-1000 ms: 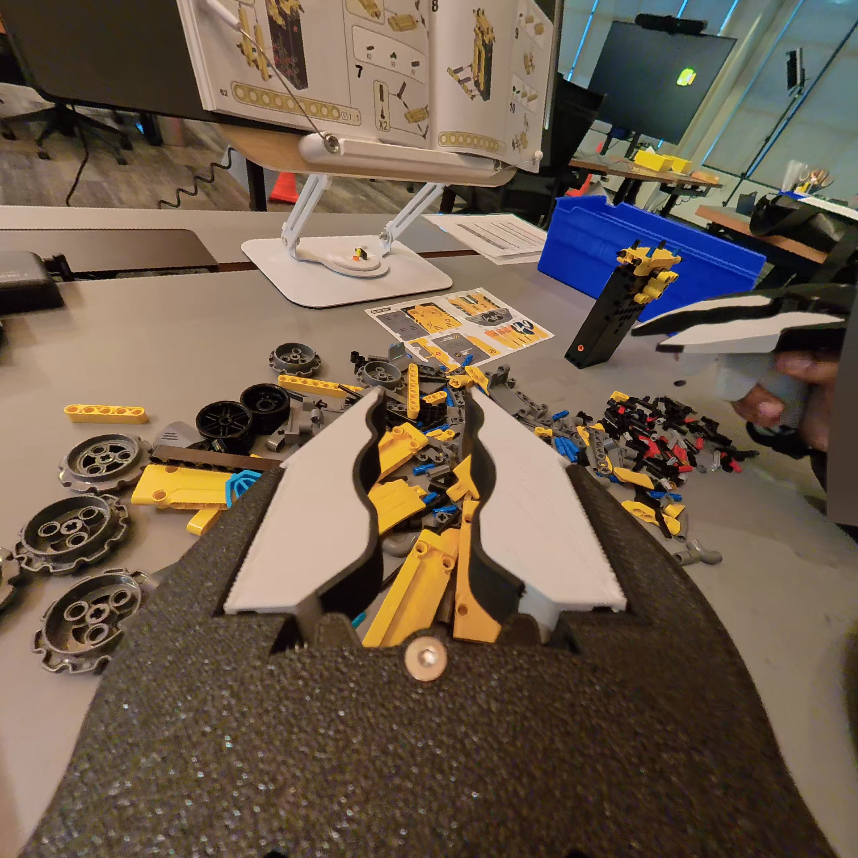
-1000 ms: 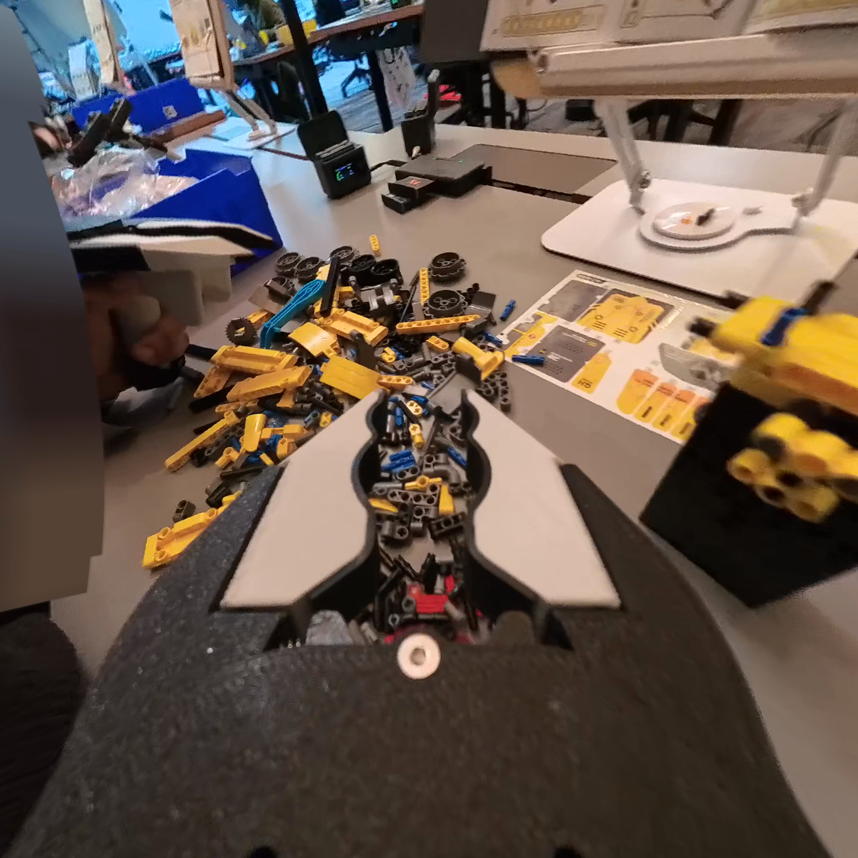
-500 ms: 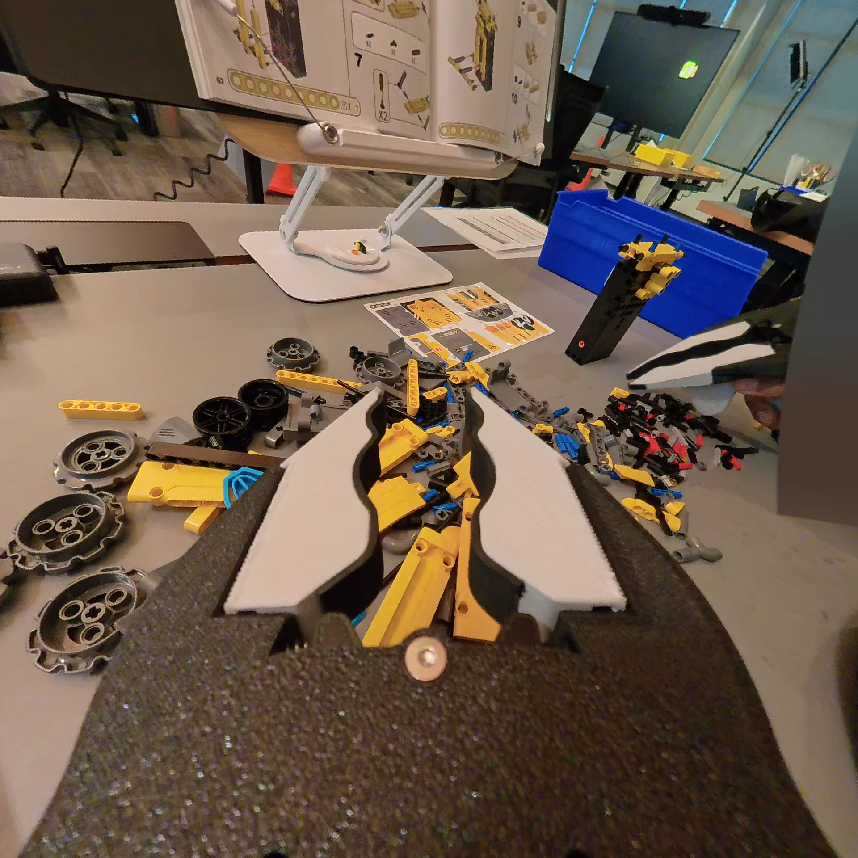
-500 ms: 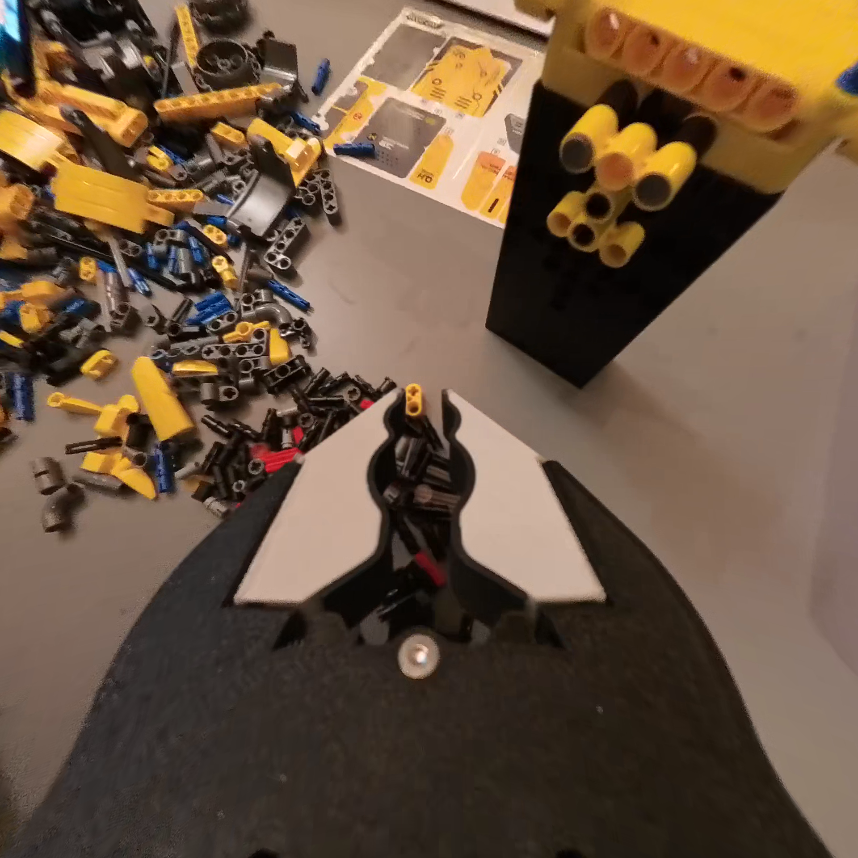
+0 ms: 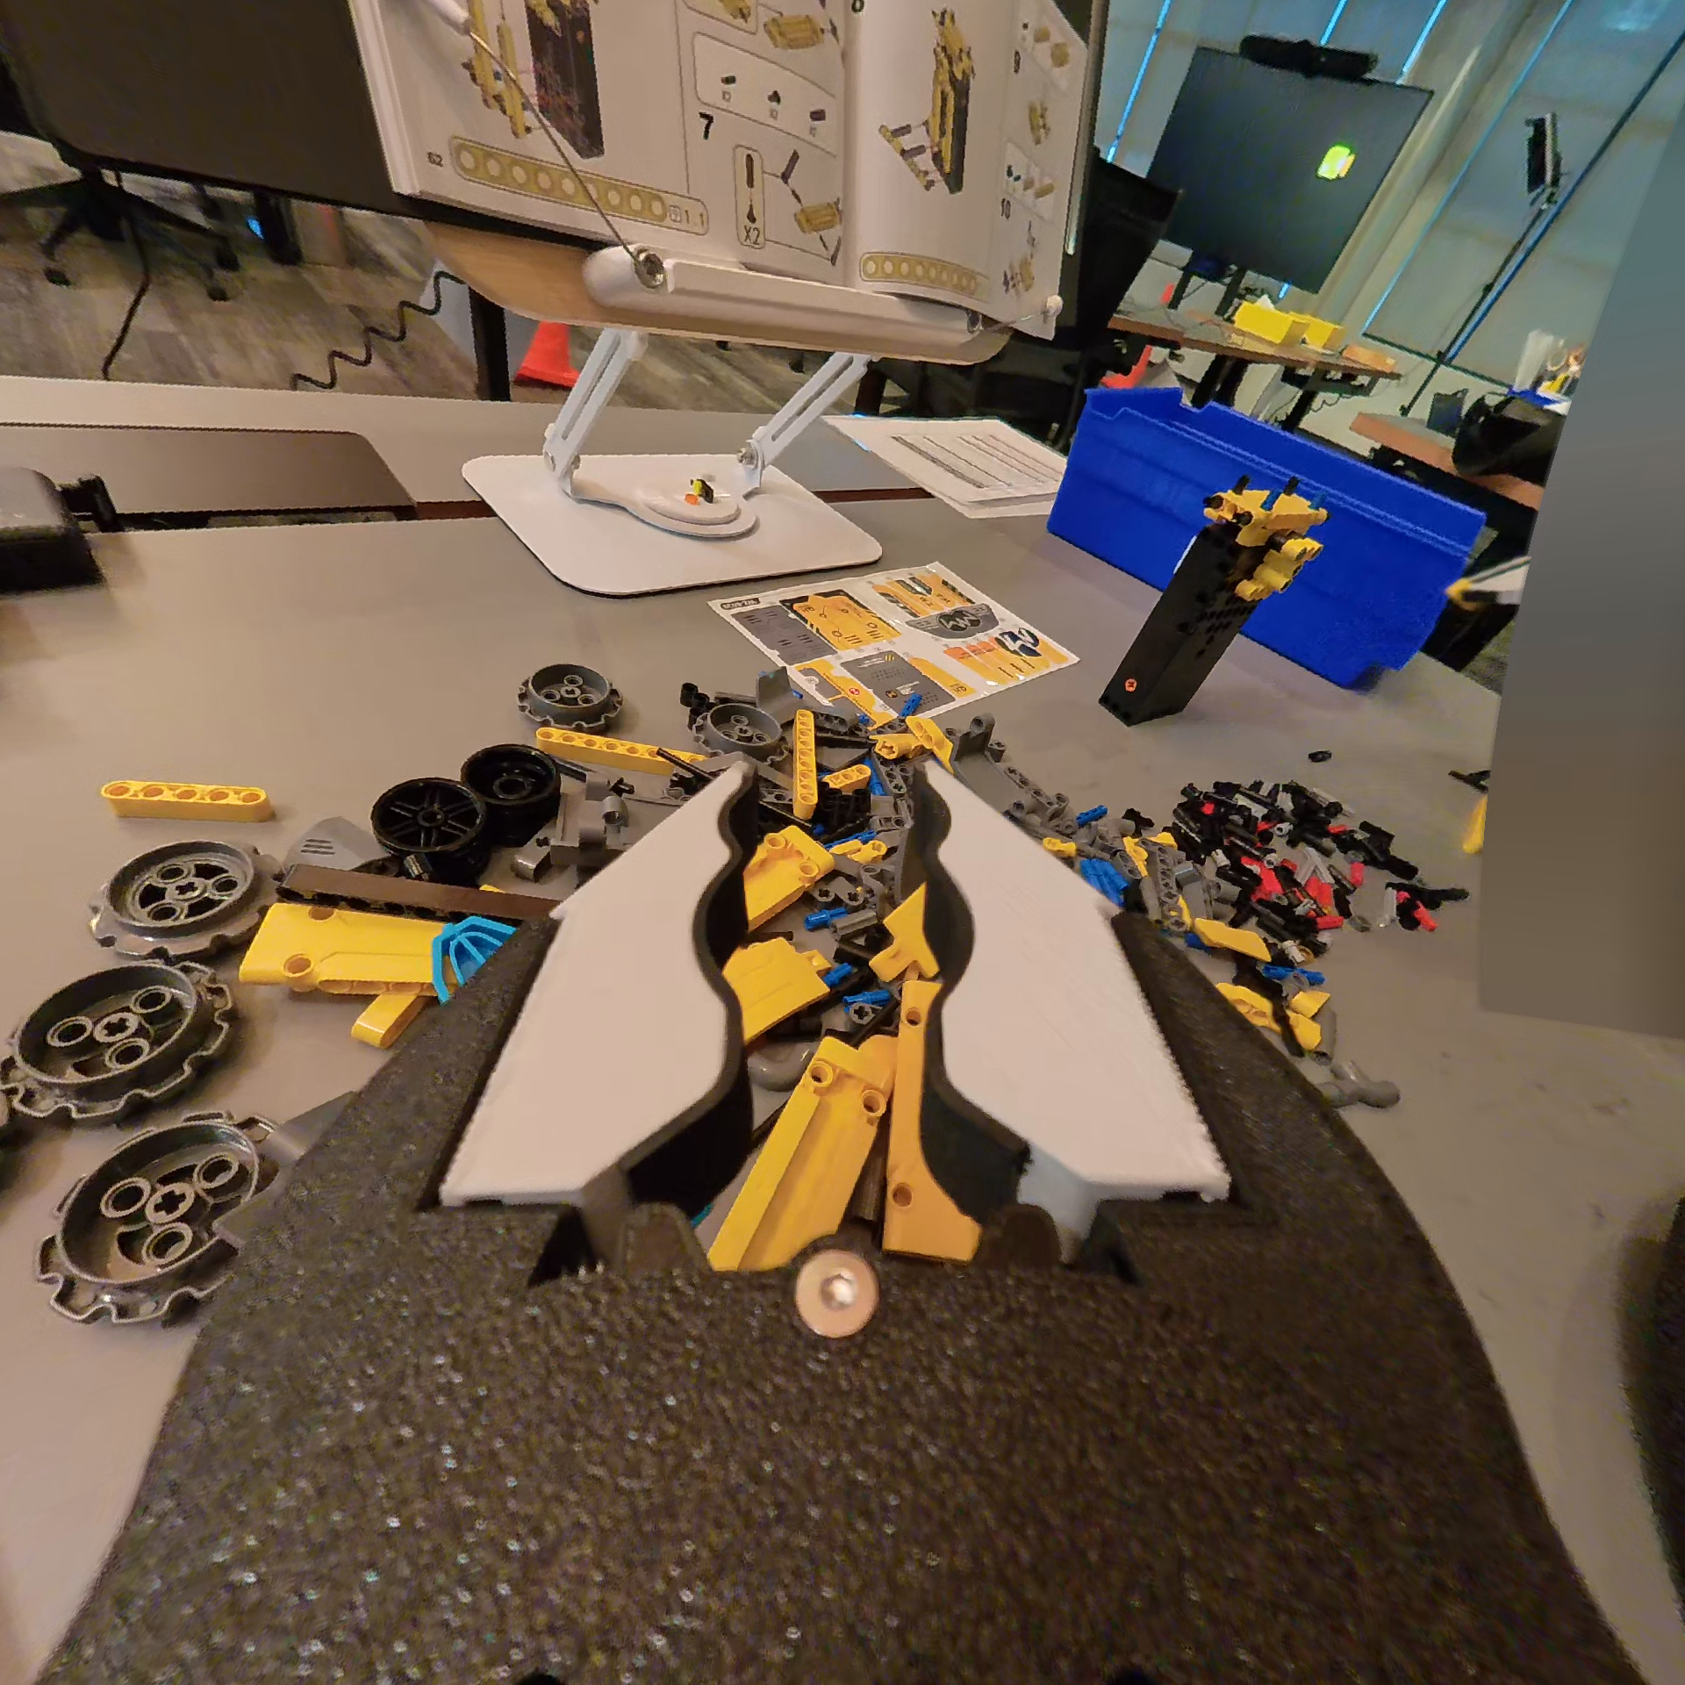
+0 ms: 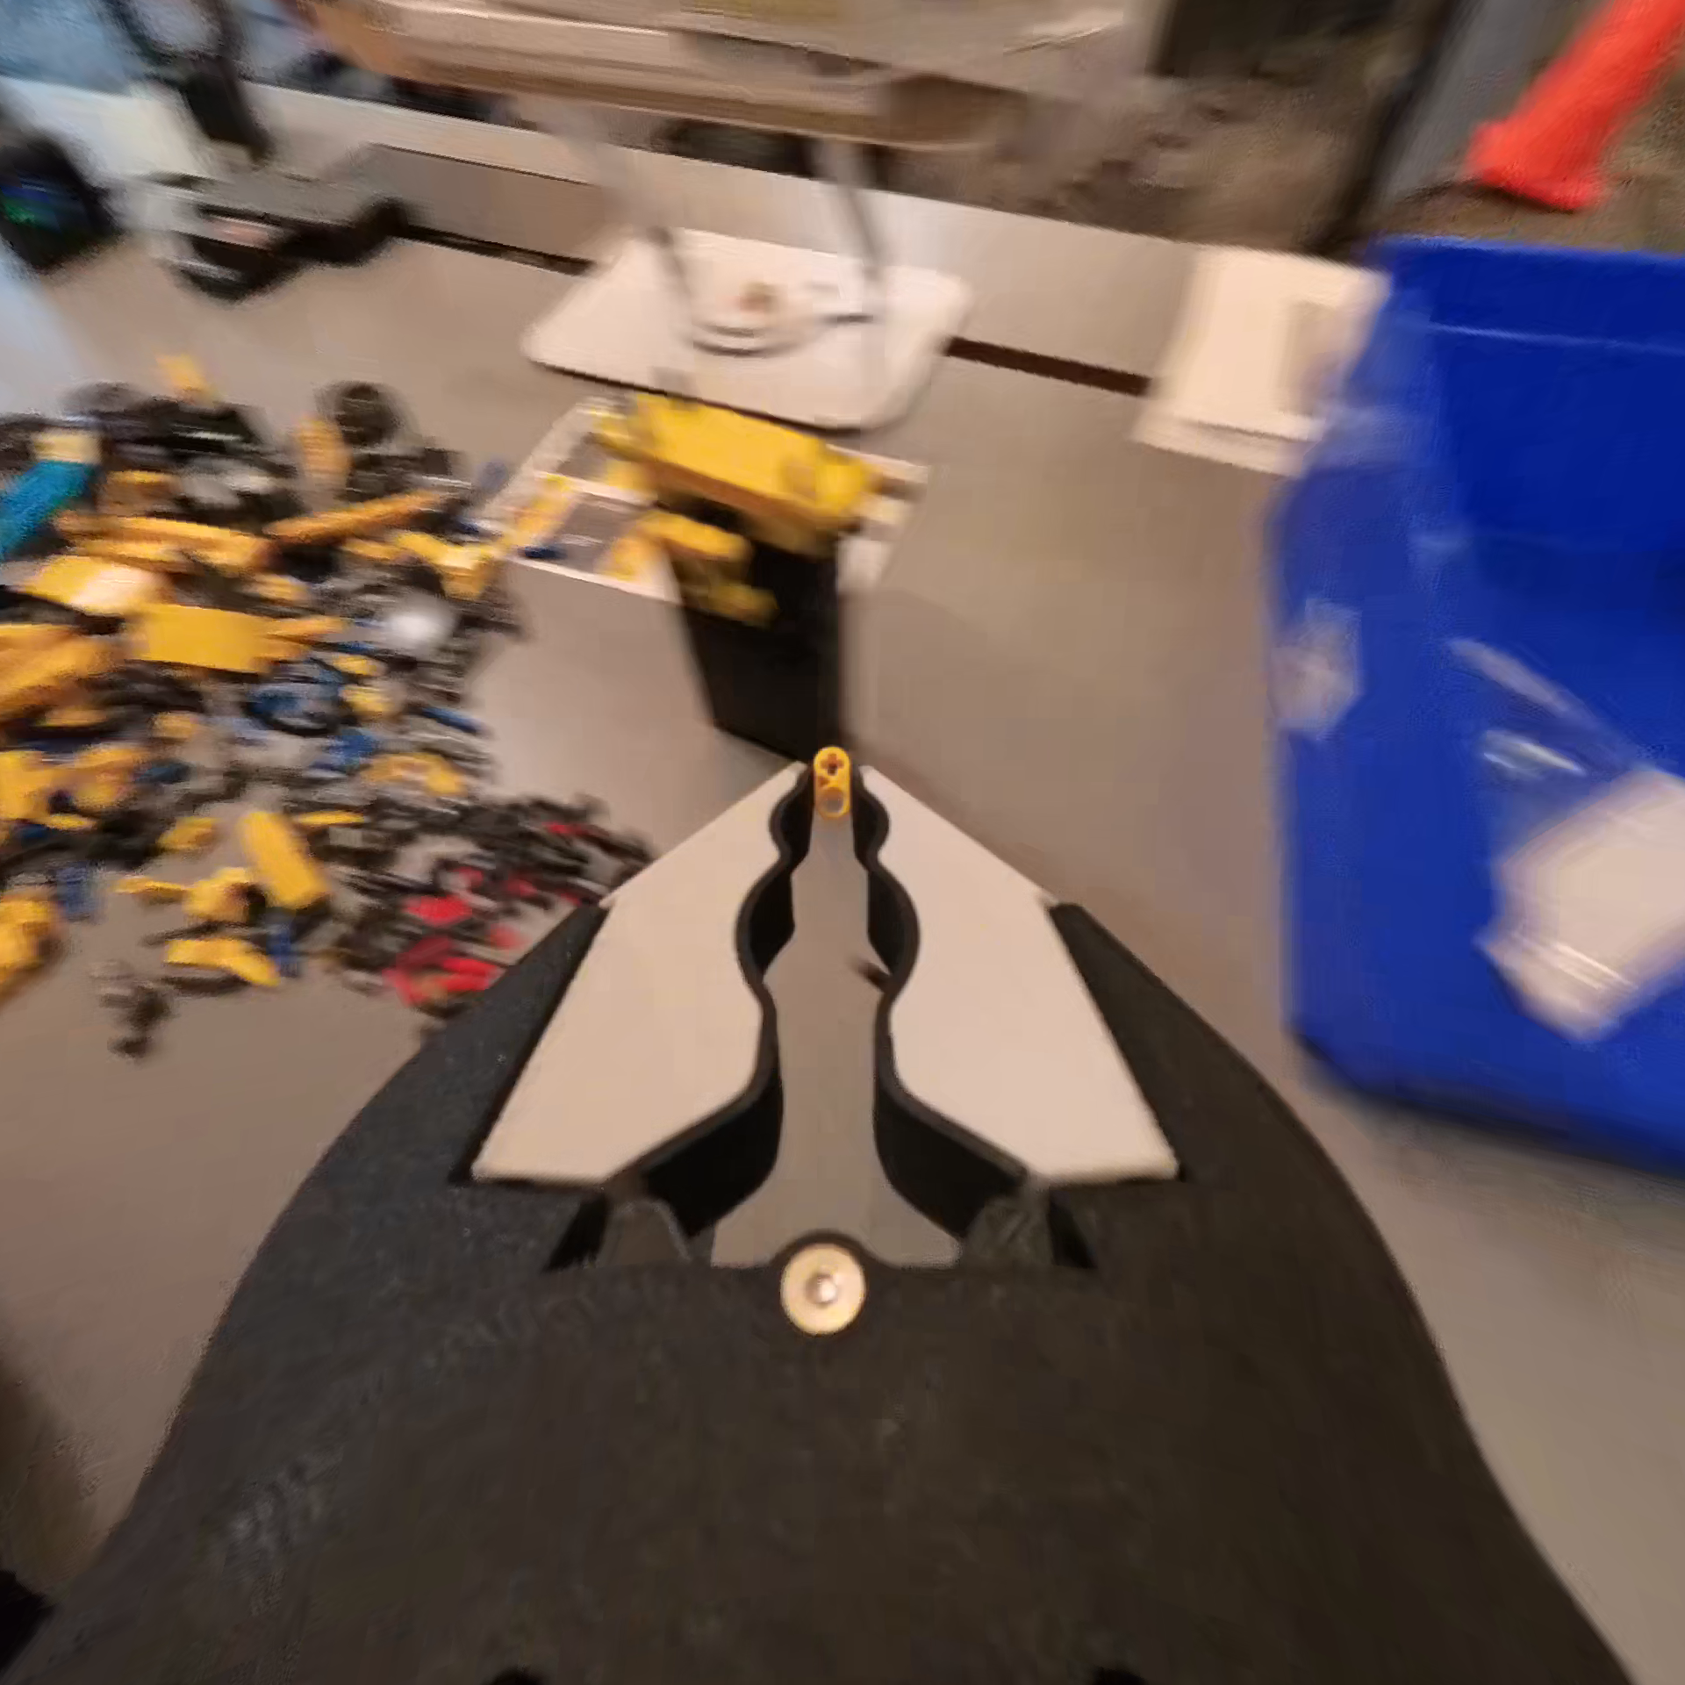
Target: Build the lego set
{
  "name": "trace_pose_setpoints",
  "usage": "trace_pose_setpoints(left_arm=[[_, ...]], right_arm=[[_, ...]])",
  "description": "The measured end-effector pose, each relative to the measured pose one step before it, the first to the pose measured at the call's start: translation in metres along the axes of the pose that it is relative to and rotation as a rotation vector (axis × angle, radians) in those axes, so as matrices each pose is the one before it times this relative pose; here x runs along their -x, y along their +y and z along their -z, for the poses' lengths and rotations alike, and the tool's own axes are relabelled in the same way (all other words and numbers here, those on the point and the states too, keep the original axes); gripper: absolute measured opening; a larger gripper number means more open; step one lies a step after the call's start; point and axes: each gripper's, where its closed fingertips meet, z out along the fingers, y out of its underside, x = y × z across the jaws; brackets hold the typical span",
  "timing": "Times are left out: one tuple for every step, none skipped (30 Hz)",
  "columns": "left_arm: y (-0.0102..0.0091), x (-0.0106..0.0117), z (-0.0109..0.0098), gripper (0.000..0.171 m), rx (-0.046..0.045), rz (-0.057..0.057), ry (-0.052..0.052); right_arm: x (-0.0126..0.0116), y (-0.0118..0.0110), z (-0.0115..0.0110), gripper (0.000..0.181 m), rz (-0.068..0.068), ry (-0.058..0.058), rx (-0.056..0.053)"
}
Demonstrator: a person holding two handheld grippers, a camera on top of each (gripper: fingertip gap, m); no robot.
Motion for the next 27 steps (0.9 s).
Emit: trace_pose_setpoints(left_arm=[[-0.00052, -0.00081, 0.00035, 0.033, -0.00319, 0.0045, 0.0057], [-0.00032, -0.00090, 0.00004, 0.033, -0.00245, 0.0036, 0.0052], [-0.00026, -0.00066, -0.00003, 0.033, -0.00101, 0.0024, 0.0040], [-0.00002, -0.00048, -0.00018, 0.033, 0.00020, 0.0014, 0.0029], [0.00005, -0.00031, -0.00032, 0.033, 0.00098, 0.0010, 0.0020], [0.00001, -0.00017, -0.00033, 0.033, 0.00074, 0.0007, 0.0013], [-0.00009, -0.00004, -0.00021, 0.033, -0.00031, 0.0001, 0.0004], [0.00014, 0.00019, -0.00025, 0.034, 0.00079, -0.0002, -0.0008], [0.00027, 0.00051, -0.00023, 0.034, 0.00118, -0.0002, -0.0022], [0.00012, 0.00049, -0.00023, 0.034, 0.00082, 0.0001, -0.0024], [0.00023, 0.00047, -0.00022, 0.033, 0.00110, 0.0005, -0.0016], [0.00013, 0.00024, -0.00006, 0.033, 0.00055, 0.0006, -0.0010], [-0.00021, 0.00005, 0.00007, 0.033, -0.00083, 0.0005, -0.0002], [-0.00021, -0.00028, 0.00010, 0.033, -0.00134, 0.0004, 0.0008], [0.00000, -0.00021, 0.00014, 0.033, -0.00051, -0.0001, 0.0007], [0.00010, -0.00025, 0.00005, 0.033, 0.00010, -0.0007, 0.0000], [0.00015, -0.00025, 0.00007, 0.034, 0.00040, -0.0009, 0.0001], [0.00008, -0.00017, -0.00002, 0.034, 0.00028, -0.0009, 0.0003], [-0.00006, -0.00009, 0.00001, 0.034, 0.00011, -0.0006, 0.0001], [-0.00001, 0.00001, 0.00000, 0.034, -0.00004, 0.0000, 0.0000], [-0.00001, 0.00003, 0.00002, 0.034, 0.00008, 0.0004, 0.0003], [-0.00009, -0.00001, 0.00007, 0.033, -0.00061, 0.0007, 0.0004], [-0.00010, -0.00010, 0.00015, 0.033, -0.00088, 0.0010, 0.0007], [-0.00023, -0.00018, 0.00006, 0.034, -0.00098, 0.0009, 0.0013], [-0.00008, -0.00016, 0.00013, 0.033, -0.00090, 0.0004, 0.0007], [-0.00015, -0.00009, 0.00008, 0.033, -0.00053, -0.0002, 0.0005], [0.00013, -0.00014, -0.00014, 0.033, 0.00010, -0.0004, 0.0001]], right_arm=[[-0.03089, 0.00976, 0.01892, 0.008, -0.0132, 0.0960, 0.0270], [-0.03058, 0.01353, 0.01445, 0.008, -0.0161, 0.0840, 0.0304], [-0.02836, 0.01780, 0.00914, 0.008, -0.0227, 0.0670, 0.0410], [-0.02349, 0.02119, 0.00420, 0.008, -0.0325, 0.0411, 0.0549], [-0.01747, 0.02074, 0.00053, 0.008, -0.0370, 0.0155, 0.0548], [-0.01177, 0.01767, -0.00105, 0.008, -0.0334, 0.0002, 0.0423], [-0.00803, 0.01395, -0.00139, 0.008, -0.0249, -0.0034, 0.0284], [-0.00427, 0.01121, -0.00127, 0.008, -0.0160, -0.0081, 0.0223], [-0.00045, 0.00962, -0.00135, 0.008, -0.0060, -0.0171, 0.0241], [0.00156, 0.00898, -0.00141, 0.008, 0.0031, -0.0174, 0.0304], [0.00227, 0.00794, -0.00140, 0.008, 0.0153, -0.0134, 0.0309], [0.00236, 0.00578, -0.00127, 0.008, 0.0210, -0.0074, 0.0236], [0.00144, 0.00407, -0.00081, 0.008, 0.0178, 0.0001, 0.0168], [0.00142, 0.00274, -0.00063, 0.008, 0.0146, -0.0013, 0.0121], [0.00118, 0.00182, -0.00042, 0.008, 0.0081, -0.0023, 0.0084], [0.00052, 0.00076, -0.00017, 0.008, 0.0027, -0.0025, 0.0035], [0.00037, 0.00005, 0.00006, 0.008, -0.0009, -0.0039, -0.0007], [-0.00030, -0.00002, 0.00001, 0.008, -0.0039, -0.0026, -0.0007], [-0.00052, -0.00002, 0.00026, 0.008, -0.0038, -0.0012, -0.0006], [-0.00068, -0.00057, 0.00064, 0.009, -0.0038, 0.0026, -0.0019], [-0.00075, -0.00148, 0.00144, 0.015, -0.0036, 0.0053, -0.0053], [-0.00023, -0.00280, 0.00226, 0.021, -0.0023, 0.0058, -0.0106], [0.00009, -0.00428, 0.00325, 0.023, -0.0013, 0.0056, -0.0165], [0.00072, -0.00589, 0.00391, 0.024, -0.0013, 0.0040, -0.0221], [0.00130, -0.00830, 0.00476, 0.024, -0.0023, 0.0056, -0.0314], [0.00352, -0.01146, 0.00549, 0.024, -0.0011, 0.0014, -0.0441], [0.00820, -0.01419, 0.00564, 0.024, 0.0032, -0.0144, -0.0534]])
